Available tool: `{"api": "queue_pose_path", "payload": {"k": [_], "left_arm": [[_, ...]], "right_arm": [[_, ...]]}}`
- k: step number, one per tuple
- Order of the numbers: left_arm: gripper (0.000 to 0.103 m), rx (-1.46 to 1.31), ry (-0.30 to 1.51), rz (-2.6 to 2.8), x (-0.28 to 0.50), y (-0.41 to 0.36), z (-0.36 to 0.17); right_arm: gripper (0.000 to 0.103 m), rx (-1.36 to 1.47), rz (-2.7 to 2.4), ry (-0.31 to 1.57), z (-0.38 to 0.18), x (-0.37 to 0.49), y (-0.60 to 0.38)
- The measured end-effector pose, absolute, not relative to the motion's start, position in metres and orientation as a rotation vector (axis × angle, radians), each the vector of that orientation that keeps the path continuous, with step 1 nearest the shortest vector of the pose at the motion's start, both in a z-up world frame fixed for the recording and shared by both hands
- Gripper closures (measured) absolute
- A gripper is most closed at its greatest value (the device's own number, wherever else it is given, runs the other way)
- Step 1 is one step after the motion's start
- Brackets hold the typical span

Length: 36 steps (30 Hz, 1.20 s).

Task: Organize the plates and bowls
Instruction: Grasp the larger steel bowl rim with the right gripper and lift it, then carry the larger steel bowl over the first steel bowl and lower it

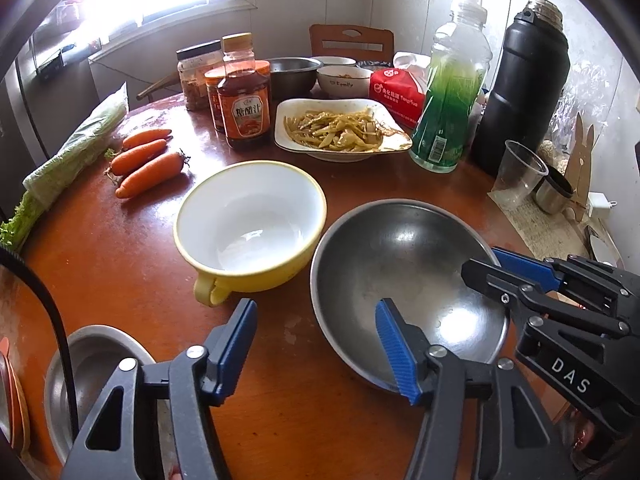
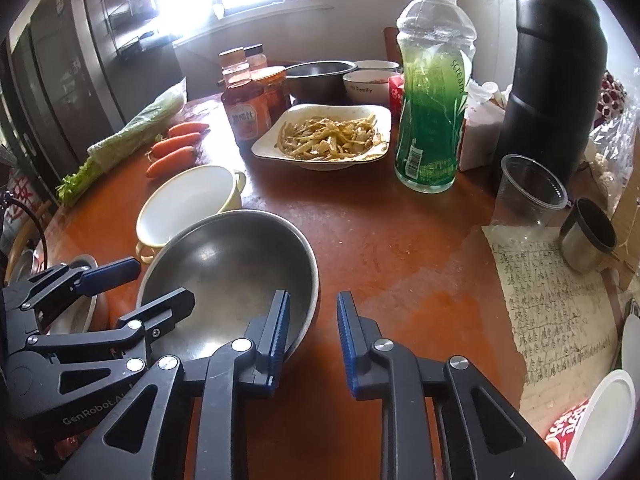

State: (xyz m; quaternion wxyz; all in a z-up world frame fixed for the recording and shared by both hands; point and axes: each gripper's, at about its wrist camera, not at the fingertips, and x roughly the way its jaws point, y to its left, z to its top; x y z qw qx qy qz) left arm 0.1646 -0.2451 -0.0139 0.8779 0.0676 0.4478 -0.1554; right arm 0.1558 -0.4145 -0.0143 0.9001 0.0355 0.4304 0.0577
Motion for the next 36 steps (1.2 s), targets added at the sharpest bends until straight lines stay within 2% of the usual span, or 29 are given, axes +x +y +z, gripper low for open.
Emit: {"api": "queue_pose_path", "payload": {"k": [7,11,36], "left_arm": [[0.057,0.116,0.966,-0.347,0.168,-0.247,-0.019],[0.064,0.113,0.972,-0.365,0.166,-0.251,-0.02],[0.064,0.081,0.893,-0.346,0.151,-0.219,0.015]], "right_arm": [[0.087,0.083,0.145,0.898,-0.018,0.162,-0.413],[0.087,0.084,0.144,0.892,-0.017,0.16,-0.411],[0.089,0.077,0.202,0.829,0.017,0.147,-0.382]]}}
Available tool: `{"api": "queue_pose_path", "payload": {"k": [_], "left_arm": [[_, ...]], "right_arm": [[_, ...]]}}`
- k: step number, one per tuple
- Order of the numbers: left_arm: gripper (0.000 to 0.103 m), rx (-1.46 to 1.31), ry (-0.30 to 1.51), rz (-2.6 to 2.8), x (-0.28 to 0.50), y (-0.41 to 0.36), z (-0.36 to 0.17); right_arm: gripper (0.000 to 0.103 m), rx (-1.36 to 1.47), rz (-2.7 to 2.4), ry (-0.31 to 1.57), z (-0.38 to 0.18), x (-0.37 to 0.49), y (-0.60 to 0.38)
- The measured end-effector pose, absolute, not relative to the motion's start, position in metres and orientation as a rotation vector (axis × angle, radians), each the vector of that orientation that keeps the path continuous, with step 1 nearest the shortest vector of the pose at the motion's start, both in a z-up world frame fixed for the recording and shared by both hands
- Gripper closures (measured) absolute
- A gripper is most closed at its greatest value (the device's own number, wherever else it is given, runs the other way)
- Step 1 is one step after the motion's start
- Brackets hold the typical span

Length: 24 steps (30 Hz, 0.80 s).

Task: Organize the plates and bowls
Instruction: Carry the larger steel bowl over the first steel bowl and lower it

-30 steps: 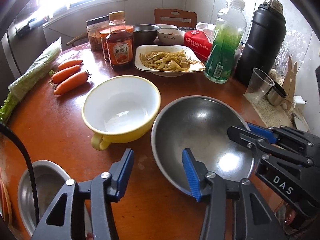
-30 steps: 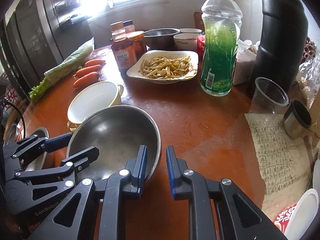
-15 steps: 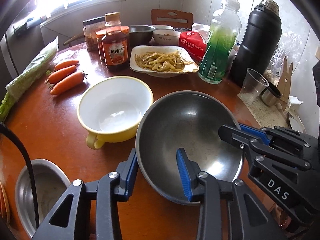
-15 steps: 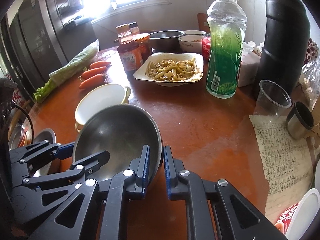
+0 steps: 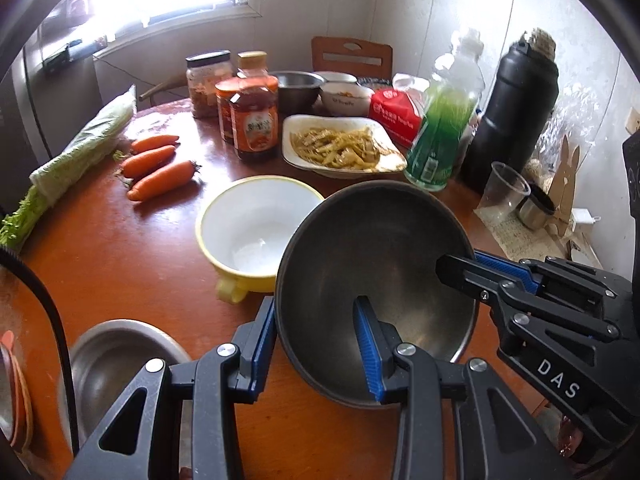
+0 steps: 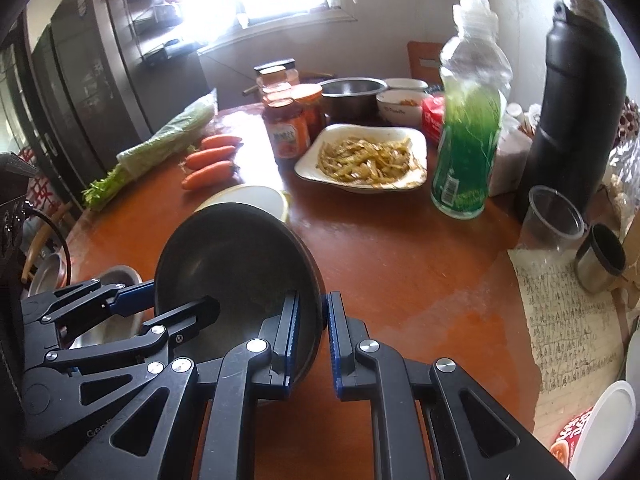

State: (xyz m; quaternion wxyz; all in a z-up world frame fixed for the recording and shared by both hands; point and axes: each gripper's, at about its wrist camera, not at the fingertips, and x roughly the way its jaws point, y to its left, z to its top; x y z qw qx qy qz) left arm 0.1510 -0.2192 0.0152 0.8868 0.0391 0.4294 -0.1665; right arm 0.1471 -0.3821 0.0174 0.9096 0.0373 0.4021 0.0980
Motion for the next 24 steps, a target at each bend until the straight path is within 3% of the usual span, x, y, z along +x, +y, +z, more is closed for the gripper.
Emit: {"api": "queue_pose_path", "payload": {"k": [15,24], "left_arm": [[0.064,0.031,0.793,-0.25,0.112,-0.132,0.063],[0.064,0.005,0.787,-0.183,0.094,-0.08,0.062]], "right_arm": [[0.089,0.015,0.328,0.732,0.065,0.123,-0.298],[0.089,-0.018,0.394,0.748,0.063,0.113,-0.243]]}}
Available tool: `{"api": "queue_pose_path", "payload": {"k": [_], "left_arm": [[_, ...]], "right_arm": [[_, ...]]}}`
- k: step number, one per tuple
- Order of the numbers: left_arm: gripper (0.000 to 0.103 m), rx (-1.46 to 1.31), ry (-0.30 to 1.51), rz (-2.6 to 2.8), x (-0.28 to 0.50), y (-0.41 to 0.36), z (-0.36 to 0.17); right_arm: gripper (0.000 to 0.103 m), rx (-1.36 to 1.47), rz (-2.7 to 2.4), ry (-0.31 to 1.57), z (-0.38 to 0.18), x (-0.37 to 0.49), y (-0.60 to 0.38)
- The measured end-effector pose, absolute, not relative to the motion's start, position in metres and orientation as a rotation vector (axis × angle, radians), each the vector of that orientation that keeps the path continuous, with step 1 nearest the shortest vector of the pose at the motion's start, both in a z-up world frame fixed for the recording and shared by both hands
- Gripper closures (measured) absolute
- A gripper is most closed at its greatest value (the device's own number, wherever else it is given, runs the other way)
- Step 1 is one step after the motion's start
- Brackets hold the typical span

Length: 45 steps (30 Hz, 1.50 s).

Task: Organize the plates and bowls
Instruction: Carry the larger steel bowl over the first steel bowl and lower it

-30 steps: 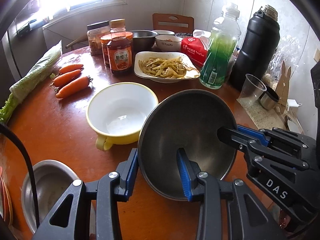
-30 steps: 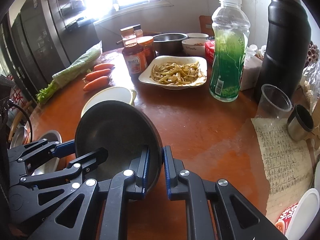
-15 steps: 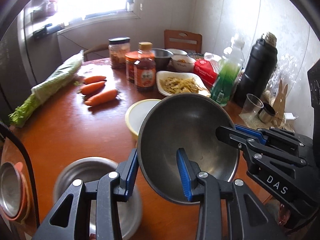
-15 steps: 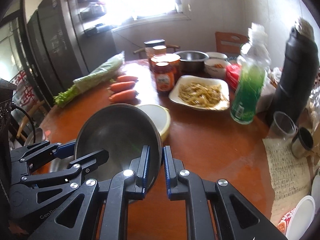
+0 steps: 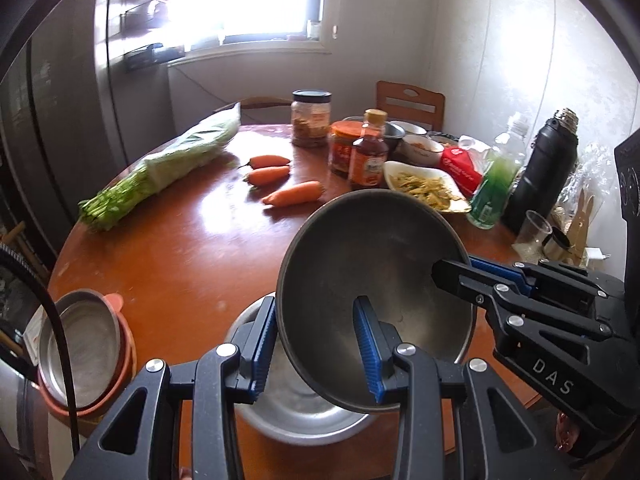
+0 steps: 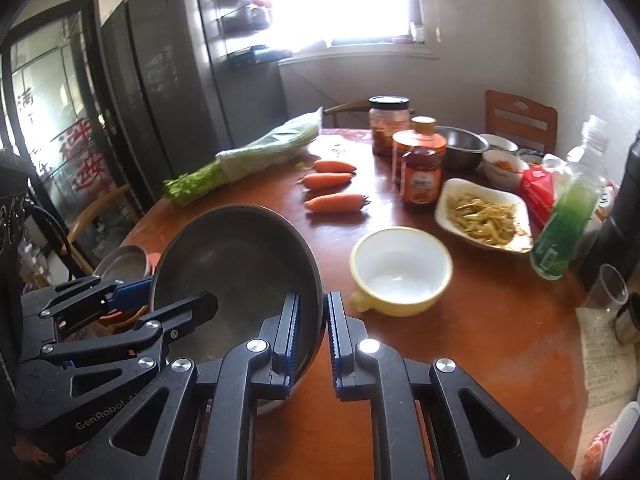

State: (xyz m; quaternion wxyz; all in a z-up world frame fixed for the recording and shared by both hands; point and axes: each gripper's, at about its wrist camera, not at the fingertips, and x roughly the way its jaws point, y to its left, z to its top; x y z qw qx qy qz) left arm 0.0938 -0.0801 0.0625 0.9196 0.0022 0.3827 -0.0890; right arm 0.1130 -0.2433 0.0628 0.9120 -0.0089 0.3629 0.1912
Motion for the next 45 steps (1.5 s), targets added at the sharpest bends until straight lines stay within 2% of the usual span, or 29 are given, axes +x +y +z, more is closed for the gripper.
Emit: {"api": "queue_pose_path", "payload": {"k": [13,45], "left_arm": [[0.064,0.016,0.853,-0.175,0.082,-0.059,0.029],[0.064,0.053,0.901,-0.163,0.104,-0.057,-0.007]], "right_arm": [[0.089,-0.038,0.392,0.828,0.025,0.102,-0.217],[0.089,-0.088,0.371,0.907,-0.006,0.13,-0.203]]}}
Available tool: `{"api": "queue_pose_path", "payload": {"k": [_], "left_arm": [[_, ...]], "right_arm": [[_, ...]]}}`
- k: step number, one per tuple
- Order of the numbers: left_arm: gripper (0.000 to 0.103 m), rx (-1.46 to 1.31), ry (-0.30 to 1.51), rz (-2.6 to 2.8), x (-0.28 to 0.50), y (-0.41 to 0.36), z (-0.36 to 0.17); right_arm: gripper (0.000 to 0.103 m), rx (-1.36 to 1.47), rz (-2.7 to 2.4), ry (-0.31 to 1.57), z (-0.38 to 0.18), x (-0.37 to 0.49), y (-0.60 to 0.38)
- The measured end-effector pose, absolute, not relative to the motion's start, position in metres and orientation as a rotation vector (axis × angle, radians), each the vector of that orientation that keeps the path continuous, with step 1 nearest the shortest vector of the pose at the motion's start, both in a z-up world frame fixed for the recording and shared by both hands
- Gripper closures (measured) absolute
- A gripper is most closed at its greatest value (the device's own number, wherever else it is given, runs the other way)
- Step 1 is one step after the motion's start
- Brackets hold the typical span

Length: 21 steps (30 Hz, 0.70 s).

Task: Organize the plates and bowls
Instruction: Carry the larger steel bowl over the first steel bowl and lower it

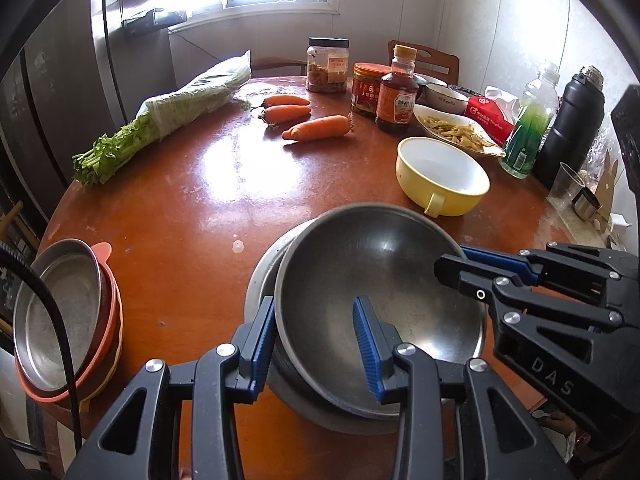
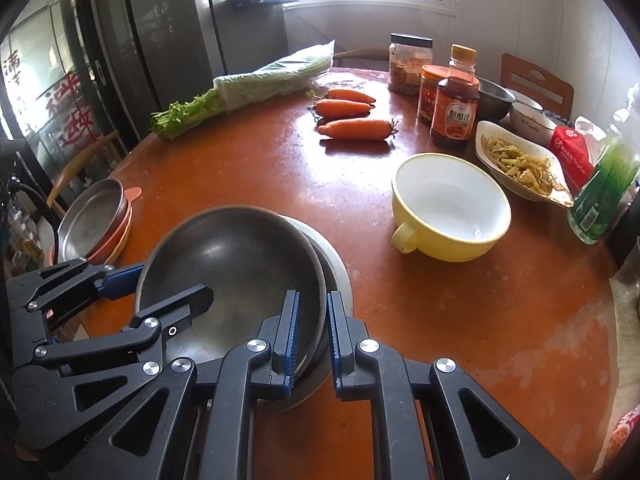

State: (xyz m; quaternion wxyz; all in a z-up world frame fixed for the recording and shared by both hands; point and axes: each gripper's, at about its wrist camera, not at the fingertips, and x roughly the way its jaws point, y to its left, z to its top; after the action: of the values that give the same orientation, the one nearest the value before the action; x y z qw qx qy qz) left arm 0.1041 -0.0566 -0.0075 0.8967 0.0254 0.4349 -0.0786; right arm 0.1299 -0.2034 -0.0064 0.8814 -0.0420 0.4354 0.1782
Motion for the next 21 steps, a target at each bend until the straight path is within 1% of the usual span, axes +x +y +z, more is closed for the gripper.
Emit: {"api": "queue_pose_path", "payload": {"k": [12,21], "left_arm": [[0.064,0.06,0.875,-0.156,0.105,-0.055,-0.003],[0.063,0.06,0.865,-0.15,0.108,-0.056,0.005]], "right_arm": [[0.088,-0.058,0.384,0.894,-0.005,0.13,-0.205],[0.088,-0.037,0.39,0.878,0.006,0.132,-0.213]]}}
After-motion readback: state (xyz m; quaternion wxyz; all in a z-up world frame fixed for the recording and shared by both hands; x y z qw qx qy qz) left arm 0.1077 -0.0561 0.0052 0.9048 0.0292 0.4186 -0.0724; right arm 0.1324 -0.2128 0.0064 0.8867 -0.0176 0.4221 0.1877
